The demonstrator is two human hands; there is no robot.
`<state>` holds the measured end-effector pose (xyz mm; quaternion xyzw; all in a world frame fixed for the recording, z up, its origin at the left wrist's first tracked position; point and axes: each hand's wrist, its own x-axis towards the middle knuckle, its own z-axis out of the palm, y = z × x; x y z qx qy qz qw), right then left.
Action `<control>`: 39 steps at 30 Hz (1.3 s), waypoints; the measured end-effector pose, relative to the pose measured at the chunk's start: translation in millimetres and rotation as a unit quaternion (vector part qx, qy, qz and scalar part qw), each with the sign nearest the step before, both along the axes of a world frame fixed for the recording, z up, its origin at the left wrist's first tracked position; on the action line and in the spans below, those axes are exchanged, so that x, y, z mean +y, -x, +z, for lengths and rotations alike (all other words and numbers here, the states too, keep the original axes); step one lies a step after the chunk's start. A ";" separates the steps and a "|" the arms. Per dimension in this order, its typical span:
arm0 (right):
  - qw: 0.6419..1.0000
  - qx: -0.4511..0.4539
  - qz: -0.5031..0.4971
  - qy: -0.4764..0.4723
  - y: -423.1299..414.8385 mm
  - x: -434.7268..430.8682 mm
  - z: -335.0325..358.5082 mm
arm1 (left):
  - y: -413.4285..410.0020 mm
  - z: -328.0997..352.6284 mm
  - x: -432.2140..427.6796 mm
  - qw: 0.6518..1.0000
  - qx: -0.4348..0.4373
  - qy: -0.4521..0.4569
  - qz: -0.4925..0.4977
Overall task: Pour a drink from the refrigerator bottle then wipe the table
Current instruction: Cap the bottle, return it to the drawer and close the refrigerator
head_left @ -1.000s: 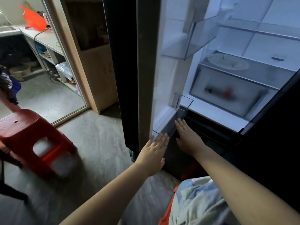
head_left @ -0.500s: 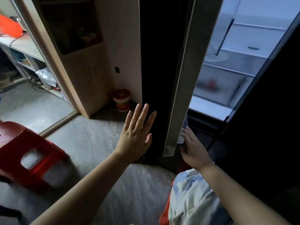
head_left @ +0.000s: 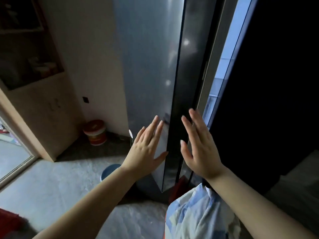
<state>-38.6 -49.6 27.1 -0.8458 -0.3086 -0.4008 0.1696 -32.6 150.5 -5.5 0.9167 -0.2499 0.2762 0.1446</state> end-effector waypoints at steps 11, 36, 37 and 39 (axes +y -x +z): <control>0.957 -0.068 -0.213 0.187 -62.4 -46.8 35.8 | -86.6 36.2 -41.1 0.993 0.021 -0.113 0.012; 0.865 0.047 -0.386 0.316 -188.5 -99.3 57.6 | -220.5 84.6 -101.7 0.977 -0.007 -0.179 0.118; 0.865 0.048 -0.388 0.314 -189.9 -98.5 56.0 | -221.7 82.9 -101.7 0.977 -0.011 -0.178 0.120; 0.865 0.053 -0.392 0.308 -189.8 -94.6 56.3 | -220.4 85.4 -101.7 0.978 -0.007 -0.176 0.114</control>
